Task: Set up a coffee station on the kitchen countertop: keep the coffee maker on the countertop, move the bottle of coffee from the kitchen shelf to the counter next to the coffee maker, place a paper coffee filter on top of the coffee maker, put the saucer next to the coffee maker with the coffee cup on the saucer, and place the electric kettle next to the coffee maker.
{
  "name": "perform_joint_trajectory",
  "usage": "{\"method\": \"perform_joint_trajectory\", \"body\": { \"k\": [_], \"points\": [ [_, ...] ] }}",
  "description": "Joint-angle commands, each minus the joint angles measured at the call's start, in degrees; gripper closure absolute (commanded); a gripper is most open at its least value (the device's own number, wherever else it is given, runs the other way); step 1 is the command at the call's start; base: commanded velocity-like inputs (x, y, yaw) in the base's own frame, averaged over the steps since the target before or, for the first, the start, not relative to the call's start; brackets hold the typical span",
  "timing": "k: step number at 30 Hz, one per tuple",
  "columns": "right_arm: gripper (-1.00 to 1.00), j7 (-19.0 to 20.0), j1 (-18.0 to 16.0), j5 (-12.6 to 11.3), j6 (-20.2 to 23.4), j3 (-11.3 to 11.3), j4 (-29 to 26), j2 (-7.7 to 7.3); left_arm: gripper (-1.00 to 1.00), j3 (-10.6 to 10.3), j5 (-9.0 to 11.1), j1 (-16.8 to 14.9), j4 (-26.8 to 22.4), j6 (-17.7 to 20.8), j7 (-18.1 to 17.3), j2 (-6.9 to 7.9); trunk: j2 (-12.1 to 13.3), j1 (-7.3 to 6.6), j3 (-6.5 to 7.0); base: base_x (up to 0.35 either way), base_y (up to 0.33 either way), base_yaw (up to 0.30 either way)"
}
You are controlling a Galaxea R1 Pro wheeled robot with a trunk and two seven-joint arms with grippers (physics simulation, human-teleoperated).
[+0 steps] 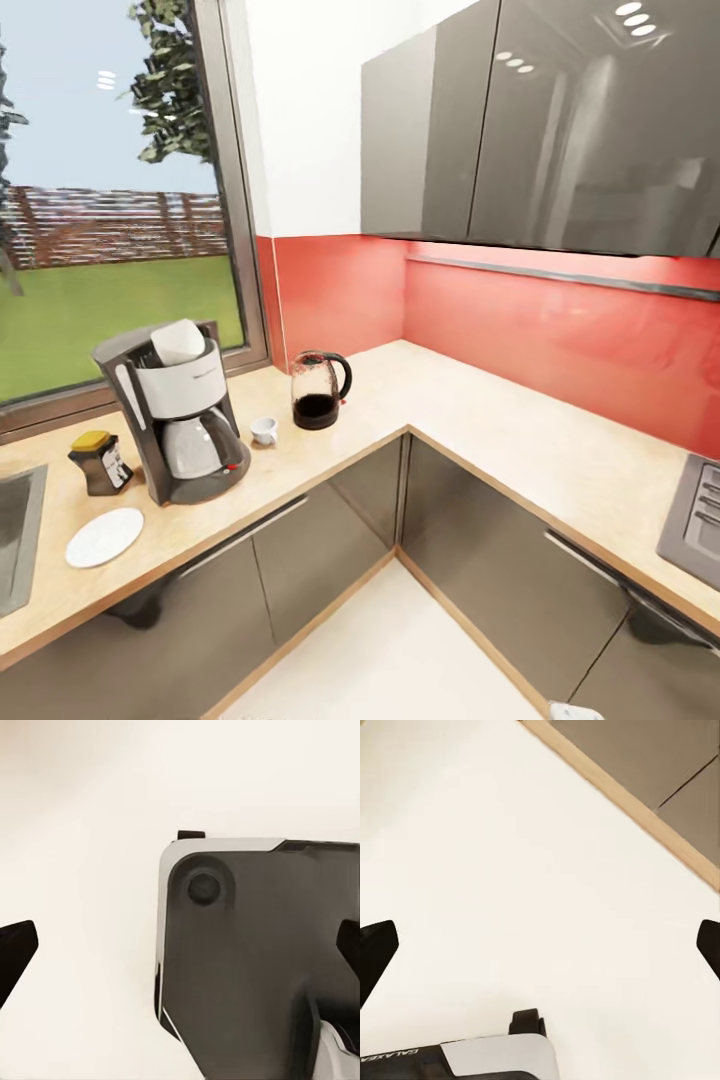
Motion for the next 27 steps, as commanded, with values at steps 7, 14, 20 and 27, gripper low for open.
{"method": "perform_joint_trajectory", "body": {
  "k": [7, 14, 20, 27],
  "points": [
    [-1.00, 0.30, -0.04, -0.50, -0.22, 0.18, 0.40, 0.01, -1.00, -0.10, 0.39, -0.06, -0.10, -0.24, -0.21, 0.03, -0.13, 0.03, -0.13, 0.000, 0.000, 0.275],
    [-1.00, 0.26, -0.04, -0.56, -0.22, 0.20, 0.47, -0.01, -1.00, -0.10, 0.38, -0.06, -0.02, -0.23, -0.21, -0.07, -0.13, 0.03, -0.13, 0.000, 0.000, 0.275],
    [-1.00, 0.26, -0.04, -0.57, -0.22, 0.18, 0.47, 0.01, -1.00, -0.10, 0.36, -0.06, 0.04, -0.19, -0.21, -0.01, -0.13, 0.03, -0.13, 0.000, 0.000, 0.275],
    [-1.00, 0.26, -0.04, -0.57, -0.22, 0.18, 0.47, 0.00, -1.00, -0.07, 0.36, -0.06, -0.01, -0.24, -0.21, -0.07, -0.13, 0.03, -0.13, 0.000, 0.000, 0.275]
  ]
}}
